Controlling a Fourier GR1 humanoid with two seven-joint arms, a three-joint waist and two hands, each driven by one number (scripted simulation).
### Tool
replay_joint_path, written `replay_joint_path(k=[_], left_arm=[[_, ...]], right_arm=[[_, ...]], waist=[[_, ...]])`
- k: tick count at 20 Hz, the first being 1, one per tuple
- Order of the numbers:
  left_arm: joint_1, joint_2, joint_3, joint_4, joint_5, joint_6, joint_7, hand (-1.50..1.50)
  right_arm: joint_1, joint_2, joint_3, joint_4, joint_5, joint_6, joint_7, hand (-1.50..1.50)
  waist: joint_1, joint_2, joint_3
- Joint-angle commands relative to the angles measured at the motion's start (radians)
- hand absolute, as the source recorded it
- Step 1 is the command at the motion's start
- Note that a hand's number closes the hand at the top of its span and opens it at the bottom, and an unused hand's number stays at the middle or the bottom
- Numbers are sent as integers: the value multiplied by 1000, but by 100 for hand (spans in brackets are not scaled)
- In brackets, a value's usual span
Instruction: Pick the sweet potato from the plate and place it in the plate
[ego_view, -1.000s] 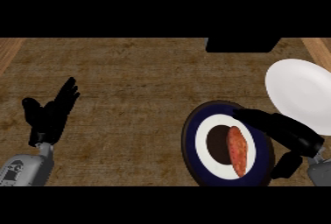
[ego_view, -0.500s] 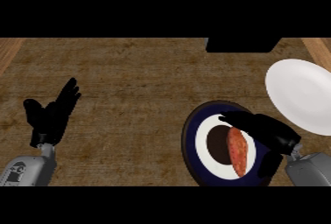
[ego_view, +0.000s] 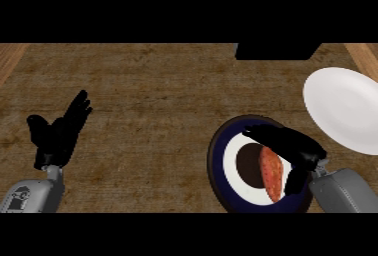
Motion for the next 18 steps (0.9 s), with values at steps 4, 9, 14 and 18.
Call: replay_joint_path(k=[4, 9, 14, 18], left_arm=[[-47, -40, 10, 11, -40, 11, 24, 0], [19, -32, 18, -34, -25, -34, 19, 0], [-14, -26, 59, 50, -28, -61, -20, 0], [25, -69, 32, -19, -75, 3, -15, 0]], right_arm=[[14, 21, 60, 34, 106, 11, -51, 150], [-9, 28, 76, 35, 111, 40, -133, 150], [59, 24, 29, -2, 100, 10, -172, 150], [98, 61, -6, -97, 121, -77, -121, 150]], waist=[[-1, 0, 0], [3, -1, 0], [-4, 0, 0], [-6, -2, 0]])
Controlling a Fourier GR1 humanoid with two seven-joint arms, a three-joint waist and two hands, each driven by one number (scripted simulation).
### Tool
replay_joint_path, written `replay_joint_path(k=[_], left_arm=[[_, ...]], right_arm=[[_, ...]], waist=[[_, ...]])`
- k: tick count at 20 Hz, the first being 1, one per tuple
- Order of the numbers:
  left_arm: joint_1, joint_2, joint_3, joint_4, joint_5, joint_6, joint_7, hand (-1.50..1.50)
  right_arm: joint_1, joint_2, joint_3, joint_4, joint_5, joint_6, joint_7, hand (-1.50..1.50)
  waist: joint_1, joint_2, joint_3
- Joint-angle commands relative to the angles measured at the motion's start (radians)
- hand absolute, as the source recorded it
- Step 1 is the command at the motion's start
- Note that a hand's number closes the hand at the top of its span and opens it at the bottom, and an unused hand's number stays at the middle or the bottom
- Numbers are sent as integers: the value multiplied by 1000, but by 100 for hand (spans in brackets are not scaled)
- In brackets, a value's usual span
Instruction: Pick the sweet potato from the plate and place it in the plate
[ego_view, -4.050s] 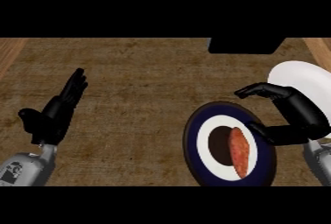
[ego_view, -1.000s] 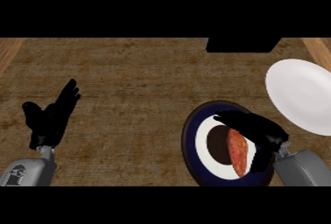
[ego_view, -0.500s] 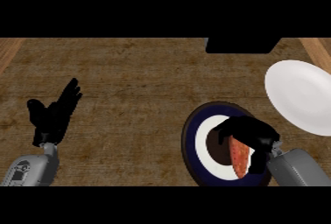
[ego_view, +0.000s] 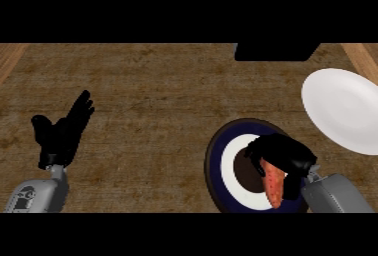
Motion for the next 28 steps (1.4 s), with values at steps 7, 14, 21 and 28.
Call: replay_joint_path(k=[7, 14, 21, 28], left_arm=[[12, 1, 21, -38, -7, 0, 34, 0], [51, -4, 26, -25, -2, -12, -11, 0], [12, -1, 30, -35, -14, -6, 30, 0], [-37, -37, 22, 36, -21, -22, -8, 0]], right_arm=[[203, -22, -161, -260, -83, -107, 0, 150], [255, 101, -316, -489, -143, -349, 70, 150], [257, 106, -538, -575, -301, -327, 173, 150], [11, -6, -726, -215, -435, -282, 182, 150]], waist=[[-9, 3, 7], [-27, -1, 7], [-11, 4, 7], [2, 9, 7]])
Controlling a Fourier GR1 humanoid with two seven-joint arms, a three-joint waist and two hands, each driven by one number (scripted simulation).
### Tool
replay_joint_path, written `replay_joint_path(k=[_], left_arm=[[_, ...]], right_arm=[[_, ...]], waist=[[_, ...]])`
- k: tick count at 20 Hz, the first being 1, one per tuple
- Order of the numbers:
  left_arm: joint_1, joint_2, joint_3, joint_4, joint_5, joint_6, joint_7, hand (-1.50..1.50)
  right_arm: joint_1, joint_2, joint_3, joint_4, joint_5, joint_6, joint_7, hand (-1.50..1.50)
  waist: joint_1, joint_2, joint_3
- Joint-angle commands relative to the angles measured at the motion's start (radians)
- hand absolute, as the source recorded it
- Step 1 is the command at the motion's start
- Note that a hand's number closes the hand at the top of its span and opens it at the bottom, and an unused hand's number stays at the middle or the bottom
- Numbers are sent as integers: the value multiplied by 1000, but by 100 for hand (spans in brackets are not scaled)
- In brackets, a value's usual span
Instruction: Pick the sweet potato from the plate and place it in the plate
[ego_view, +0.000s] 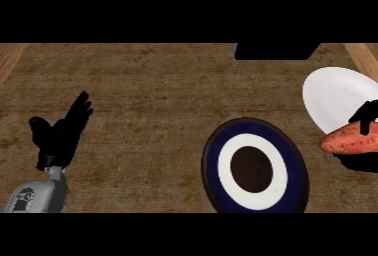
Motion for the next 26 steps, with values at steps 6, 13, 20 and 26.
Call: replay_joint_path(k=[6, 13, 20, 26], left_arm=[[-1, 7, 5, -41, -3, -23, 31, 0], [5, 5, 9, -30, 4, -50, 14, 0], [-60, -36, -11, 31, -44, 0, 2, 0], [-96, -31, 6, 51, -38, -4, 19, 0]], right_arm=[[-243, -164, -165, 529, -28, -83, -134, 150], [-352, -331, -154, 933, 62, -120, -310, 150], [-505, -351, -98, 1250, 92, -20, -360, -150], [-534, -367, -147, 1349, 49, -86, -616, -150]], waist=[[18, 4, 1], [37, 9, 2], [39, 13, 3], [28, 11, 3]])
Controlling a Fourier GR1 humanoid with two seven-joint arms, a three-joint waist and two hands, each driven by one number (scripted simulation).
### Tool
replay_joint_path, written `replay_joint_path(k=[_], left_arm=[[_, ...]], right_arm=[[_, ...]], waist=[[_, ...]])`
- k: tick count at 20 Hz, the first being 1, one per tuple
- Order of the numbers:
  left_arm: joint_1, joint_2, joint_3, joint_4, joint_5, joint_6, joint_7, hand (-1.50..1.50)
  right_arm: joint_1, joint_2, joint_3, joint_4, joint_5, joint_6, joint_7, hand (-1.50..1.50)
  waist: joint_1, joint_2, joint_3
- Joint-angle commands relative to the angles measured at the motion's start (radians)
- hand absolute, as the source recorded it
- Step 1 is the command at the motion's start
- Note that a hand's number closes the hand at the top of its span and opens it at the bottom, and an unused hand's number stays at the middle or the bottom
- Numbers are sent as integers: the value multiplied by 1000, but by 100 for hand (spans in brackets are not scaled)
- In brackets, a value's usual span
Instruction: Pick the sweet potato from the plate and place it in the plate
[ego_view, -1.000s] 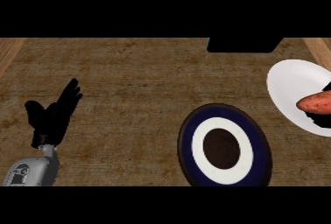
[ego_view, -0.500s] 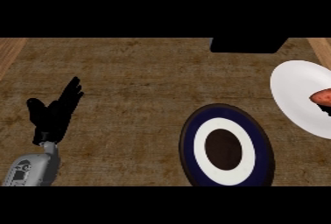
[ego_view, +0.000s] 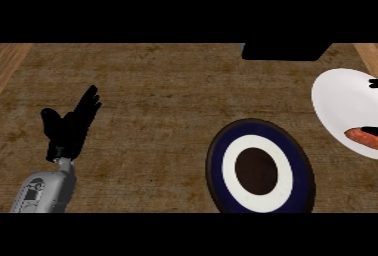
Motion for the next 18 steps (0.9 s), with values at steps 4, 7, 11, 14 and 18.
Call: replay_joint_path(k=[4, 7, 11, 14, 18], left_arm=[[71, 7, -2, -43, -7, -6, -11, 0], [36, 7, 12, -46, 6, -2, 10, 0], [45, 24, 27, -60, 10, -8, 23, 0], [73, -1, 5, -44, -7, 2, 4, 0], [64, 4, 12, -61, -8, 3, 2, 0]], right_arm=[[-63, -14, -109, 41, -149, 94, -247, -150], [-72, -38, -134, 38, -219, 276, -290, -150], [-100, -77, -180, 105, -296, 399, -128, -150], [-123, -94, -161, 149, -312, 531, -10, -150], [-105, -159, -174, 195, -353, 651, 9, -150]], waist=[[-6, -7, 0], [-29, -13, -2], [-27, -14, -3], [-29, -14, -4], [-21, -8, -2]])
